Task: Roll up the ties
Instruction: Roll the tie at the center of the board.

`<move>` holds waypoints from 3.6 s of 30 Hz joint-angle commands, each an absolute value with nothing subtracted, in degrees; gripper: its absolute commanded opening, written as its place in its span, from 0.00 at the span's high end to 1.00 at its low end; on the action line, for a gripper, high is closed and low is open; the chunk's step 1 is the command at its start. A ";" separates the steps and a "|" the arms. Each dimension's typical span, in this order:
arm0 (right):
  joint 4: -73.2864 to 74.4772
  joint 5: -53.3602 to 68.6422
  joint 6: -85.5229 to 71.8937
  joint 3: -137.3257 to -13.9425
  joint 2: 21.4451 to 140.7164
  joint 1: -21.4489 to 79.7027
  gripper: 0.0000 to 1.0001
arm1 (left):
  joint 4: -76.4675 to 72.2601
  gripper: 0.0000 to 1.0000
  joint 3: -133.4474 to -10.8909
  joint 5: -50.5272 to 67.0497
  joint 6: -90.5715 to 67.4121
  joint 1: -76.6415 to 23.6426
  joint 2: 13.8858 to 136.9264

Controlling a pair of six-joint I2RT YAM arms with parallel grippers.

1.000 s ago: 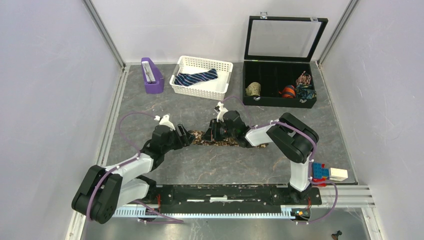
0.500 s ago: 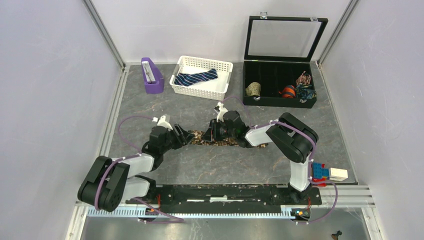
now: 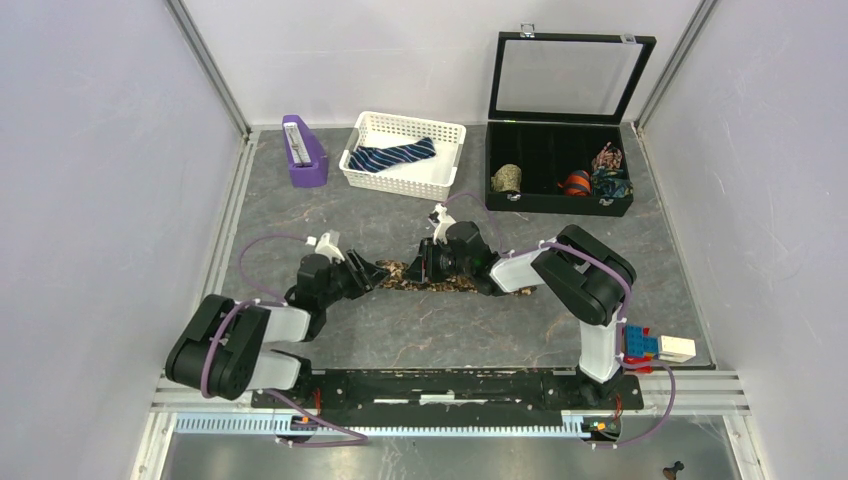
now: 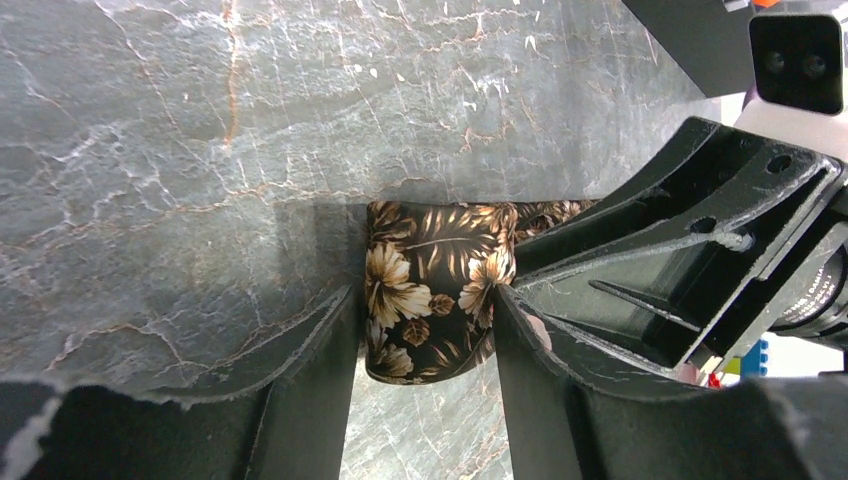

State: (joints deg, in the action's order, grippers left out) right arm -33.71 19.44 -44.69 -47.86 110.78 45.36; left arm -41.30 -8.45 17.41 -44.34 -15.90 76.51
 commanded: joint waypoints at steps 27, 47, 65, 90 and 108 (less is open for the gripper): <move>-32.87 20.26 -42.99 -50.08 112.22 45.53 0.69 | -48.38 0.73 -8.34 21.45 -43.87 -15.73 80.27; -31.37 18.02 -42.18 -50.29 103.98 46.79 0.66 | -15.06 0.90 -15.95 0.72 -36.51 -24.65 62.20; -32.98 18.56 -43.15 -54.16 112.07 48.48 0.75 | -3.96 0.91 -22.17 -8.74 -33.34 -31.80 59.46; -35.68 20.57 -44.08 -55.83 113.84 50.32 0.77 | 13.75 0.91 -34.41 -28.26 -28.14 -40.59 67.36; -36.69 21.47 -41.76 -39.88 96.13 42.17 0.75 | 19.26 0.91 -40.20 -39.00 -29.13 -46.12 74.76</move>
